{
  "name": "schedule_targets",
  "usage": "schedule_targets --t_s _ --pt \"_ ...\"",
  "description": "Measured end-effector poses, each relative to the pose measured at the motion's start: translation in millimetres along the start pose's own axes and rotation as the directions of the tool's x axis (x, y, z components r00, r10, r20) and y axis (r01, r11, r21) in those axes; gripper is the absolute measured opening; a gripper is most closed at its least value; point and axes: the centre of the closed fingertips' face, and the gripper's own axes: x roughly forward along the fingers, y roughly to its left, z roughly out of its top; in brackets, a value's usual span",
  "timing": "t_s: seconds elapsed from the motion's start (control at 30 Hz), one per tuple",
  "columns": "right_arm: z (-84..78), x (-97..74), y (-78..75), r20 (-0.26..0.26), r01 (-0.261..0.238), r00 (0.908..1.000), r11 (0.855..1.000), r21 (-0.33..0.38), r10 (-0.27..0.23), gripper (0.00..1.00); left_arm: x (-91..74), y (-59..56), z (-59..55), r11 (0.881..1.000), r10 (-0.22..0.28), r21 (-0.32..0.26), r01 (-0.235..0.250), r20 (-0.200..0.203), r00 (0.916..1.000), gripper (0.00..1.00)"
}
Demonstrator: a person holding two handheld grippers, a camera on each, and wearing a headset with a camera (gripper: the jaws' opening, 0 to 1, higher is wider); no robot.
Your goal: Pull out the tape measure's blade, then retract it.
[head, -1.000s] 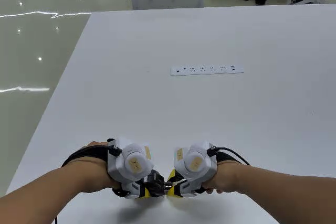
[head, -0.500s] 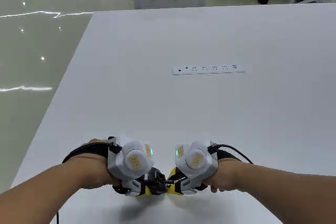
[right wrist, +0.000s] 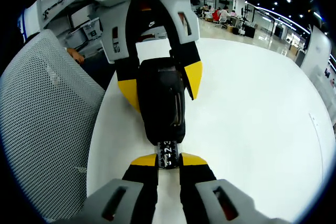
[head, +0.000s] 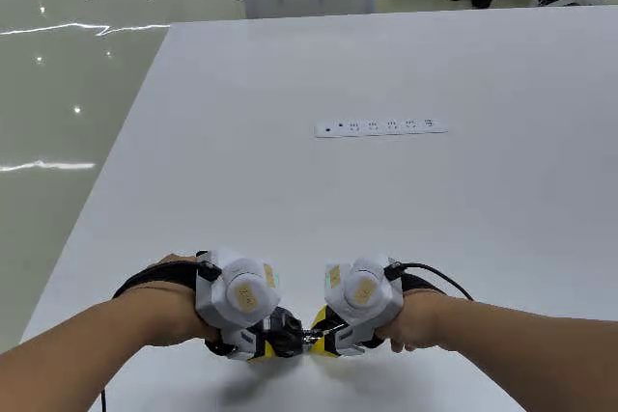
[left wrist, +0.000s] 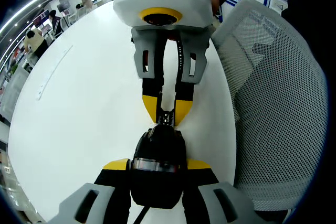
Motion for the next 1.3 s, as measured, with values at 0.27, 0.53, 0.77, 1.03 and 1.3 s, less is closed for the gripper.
schedule_targets --t_s 0.27,0.53,0.77,1.03,1.3 --pt "-4.6 -2.9 0.2 -0.008 0.005 1.0 1.0 0.005 -0.005 0.13 0.5 -0.1 0.4 1.0 -0.003 0.003 0.003 0.001 1.0 0.34" --pt "-9.7 -6.9 -0.6 -0.006 0.016 0.9999 1.0 0.01 -0.016 0.13 0.3 -0.5 0.2 1.0 -0.007 0.008 0.007 -0.004 1.0 0.34" --pt "-13.4 -9.3 -0.4 -0.01 0.014 0.9999 1.0 0.019 -0.014 0.13 0.3 -0.9 0.1 1.0 -0.007 0.01 0.007 -0.005 1.0 0.34" --pt "-16.8 -11.7 -0.4 -0.016 0.013 0.9998 1.0 0.024 -0.012 0.13 0.3 -1.5 0.4 1.0 -0.007 0.01 0.007 -0.005 1.0 0.34" --pt "-19.8 -14.6 0.1 -0.018 0.015 0.9997 1.0 0.026 -0.014 0.13 0.3 -2.3 0.8 1.0 -0.006 0.009 0.007 -0.006 1.0 0.34"
